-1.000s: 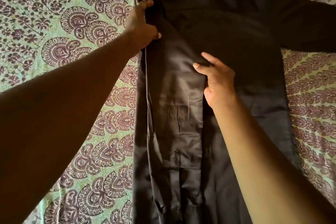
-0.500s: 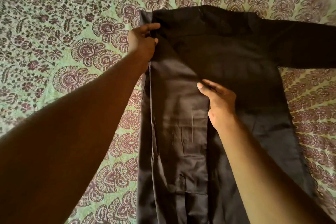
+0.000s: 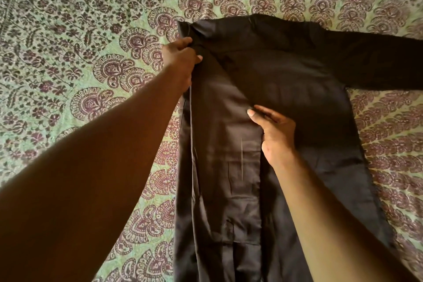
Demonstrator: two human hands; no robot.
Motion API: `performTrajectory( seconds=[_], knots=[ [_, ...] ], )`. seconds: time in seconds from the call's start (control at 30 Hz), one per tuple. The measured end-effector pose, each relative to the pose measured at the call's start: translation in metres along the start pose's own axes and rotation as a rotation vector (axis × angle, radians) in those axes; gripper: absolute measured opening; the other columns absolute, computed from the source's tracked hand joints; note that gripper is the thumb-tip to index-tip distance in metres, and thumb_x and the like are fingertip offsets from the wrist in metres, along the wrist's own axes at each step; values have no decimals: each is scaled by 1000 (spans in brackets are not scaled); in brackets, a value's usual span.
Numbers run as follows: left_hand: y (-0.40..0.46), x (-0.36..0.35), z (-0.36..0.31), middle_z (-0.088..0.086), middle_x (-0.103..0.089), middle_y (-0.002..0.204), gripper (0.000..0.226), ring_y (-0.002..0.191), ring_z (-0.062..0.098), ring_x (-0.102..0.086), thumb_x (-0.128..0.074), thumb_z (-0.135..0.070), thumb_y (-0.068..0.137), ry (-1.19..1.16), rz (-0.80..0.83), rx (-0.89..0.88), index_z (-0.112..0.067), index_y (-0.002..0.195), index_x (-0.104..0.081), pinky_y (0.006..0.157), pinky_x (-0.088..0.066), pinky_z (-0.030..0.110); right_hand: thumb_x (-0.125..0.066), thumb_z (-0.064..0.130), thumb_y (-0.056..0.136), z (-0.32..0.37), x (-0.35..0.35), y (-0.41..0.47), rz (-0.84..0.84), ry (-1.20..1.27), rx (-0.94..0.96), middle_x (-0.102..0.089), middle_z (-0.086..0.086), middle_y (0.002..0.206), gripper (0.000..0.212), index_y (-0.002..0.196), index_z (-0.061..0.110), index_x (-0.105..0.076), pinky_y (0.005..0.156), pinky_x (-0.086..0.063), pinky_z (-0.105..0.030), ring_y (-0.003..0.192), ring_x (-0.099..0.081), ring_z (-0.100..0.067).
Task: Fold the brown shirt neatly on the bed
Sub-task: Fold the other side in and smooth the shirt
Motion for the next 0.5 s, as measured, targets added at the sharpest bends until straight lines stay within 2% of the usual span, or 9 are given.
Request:
performTrajectory(
  seconds=[0.1, 0.2, 0.27, 0.33, 0.37, 0.4, 0.47, 0.5],
  knots=[
    [-4, 3, -3, 7, -66, 134, 67, 118, 21, -66, -70, 9, 78, 139, 41, -89, -13, 140, -60, 96, -59, 35, -85, -6, 74, 0, 1, -2, -9, 4, -33, -78, -17, 97, 39, 111, -4, -75, 103, -56, -50, 92, -74, -26],
    [-34, 8, -18, 8, -51, 133, 59, 119, 22, -56, -71, -5, 75, 671, 2, -442, -22, 130, -60, 102, -49, 29, -88, -4, 71, 4, 0, -5, -40, -3, -35, -77, -23, 100, 37, 106, -4, -76, 100, -57, -53, 90, -73, -28],
    [-66, 10, -14, 11, -50, 125, 39, 112, 28, -53, -65, -4, 77, 874, 24, -693, -15, 114, -62, 93, -44, 30, -88, -5, 71, 11, -1, -9, -60, -51, 4, -76, -16, 88, 35, 103, -4, -75, 90, -62, -41, 78, -72, -20],
    [-86, 12, 4, 11, -57, 114, 25, 103, 31, -57, -66, -12, 81, 926, 197, -780, -15, 105, -63, 90, -52, 41, -87, -8, 71, 21, -1, -13, -81, -136, 75, -72, -8, 79, 34, 101, -2, -74, 74, -60, -26, 68, -69, -13],
    [-90, 15, 20, 9, -59, 116, 31, 108, 31, -58, -70, -21, 83, 971, 305, -729, -18, 113, -64, 96, -50, 47, -87, -8, 71, 24, 0, -14, -102, -183, 105, -72, -6, 78, 33, 100, 0, -74, 71, -59, -24, 68, -69, -13],
    [-94, 18, 36, 6, -58, 126, 47, 119, 30, -54, -74, -31, 84, 1054, 404, -663, -22, 128, -59, 104, -45, 51, -87, -9, 70, 26, 2, -15, -126, -233, 129, -72, -6, 79, 34, 99, 2, -75, 73, -60, -26, 71, -69, -14],
    [-100, 26, 60, 2, -46, 150, 82, 141, 29, -38, -77, -45, 83, 1173, 516, -580, -27, 152, -37, 117, -32, 52, -87, -7, 68, 27, 8, -18, -157, -369, 208, -73, -5, 86, 37, 101, 5, -75, 81, -63, -33, 79, -71, -14],
    [-103, 28, 64, 1, -38, 158, 90, 147, 28, -31, -77, -48, 83, 1205, 533, -587, -28, 157, -30, 120, -27, 52, -86, -4, 69, 29, 9, -22, -173, -480, 288, -72, -4, 91, 37, 103, 7, -75, 84, -63, -36, 82, -70, -14]
  ],
)
Point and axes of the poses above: each hand's wrist, its own y-axis towards the middle knuckle, its own x-axis out of the back of the hand, z = x × y, the point moved 5 cm from there along y, towards the middle knuckle
